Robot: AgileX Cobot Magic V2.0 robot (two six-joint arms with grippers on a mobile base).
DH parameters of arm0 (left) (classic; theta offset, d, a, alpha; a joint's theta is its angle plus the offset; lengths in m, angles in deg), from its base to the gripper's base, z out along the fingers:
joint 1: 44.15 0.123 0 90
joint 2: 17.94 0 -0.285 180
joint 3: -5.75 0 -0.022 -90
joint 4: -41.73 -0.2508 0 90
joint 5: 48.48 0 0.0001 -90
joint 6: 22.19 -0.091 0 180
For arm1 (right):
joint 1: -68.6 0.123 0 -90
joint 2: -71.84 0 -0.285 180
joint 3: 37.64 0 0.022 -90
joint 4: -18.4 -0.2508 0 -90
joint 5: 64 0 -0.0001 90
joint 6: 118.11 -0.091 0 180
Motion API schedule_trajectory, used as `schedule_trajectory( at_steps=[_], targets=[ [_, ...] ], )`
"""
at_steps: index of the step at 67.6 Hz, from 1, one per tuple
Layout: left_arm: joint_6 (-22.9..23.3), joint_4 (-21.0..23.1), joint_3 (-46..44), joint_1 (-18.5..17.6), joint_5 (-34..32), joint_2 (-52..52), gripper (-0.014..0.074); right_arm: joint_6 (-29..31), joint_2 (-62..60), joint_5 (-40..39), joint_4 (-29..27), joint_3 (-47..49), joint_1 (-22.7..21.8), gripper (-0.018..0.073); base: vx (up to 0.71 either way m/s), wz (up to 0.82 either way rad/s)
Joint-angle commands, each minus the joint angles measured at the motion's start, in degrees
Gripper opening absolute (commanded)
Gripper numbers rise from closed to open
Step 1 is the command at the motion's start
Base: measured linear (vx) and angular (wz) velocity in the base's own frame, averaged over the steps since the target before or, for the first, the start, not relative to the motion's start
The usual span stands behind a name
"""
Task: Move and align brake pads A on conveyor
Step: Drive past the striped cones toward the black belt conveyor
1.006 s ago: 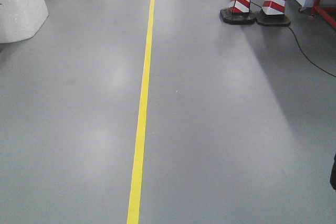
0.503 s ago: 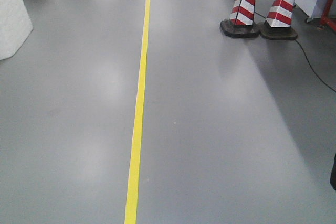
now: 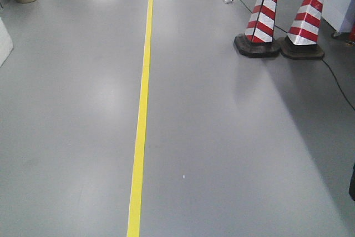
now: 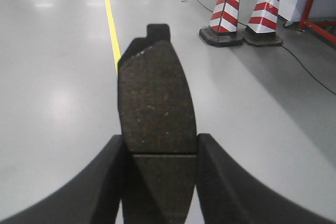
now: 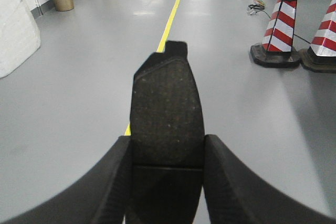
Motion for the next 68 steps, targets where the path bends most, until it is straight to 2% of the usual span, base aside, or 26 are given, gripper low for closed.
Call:
schedule_trajectory(
  at_steps=[1,68],
  targets=[
    [0.23,0.70,-1.82,-0.25,-5.91,-0.34,-0.0006,0.60,0.15,-5.31,-0.45,1.72,-0.23,-0.0010,0.76,0.00],
    [0.23,0.70,-1.82,-0.25,-5.97,-0.40,-0.0006,0.60,0.15,-5.31,-0.45,1.72,-0.23,-0.0010,0.76,0.01]
  ],
)
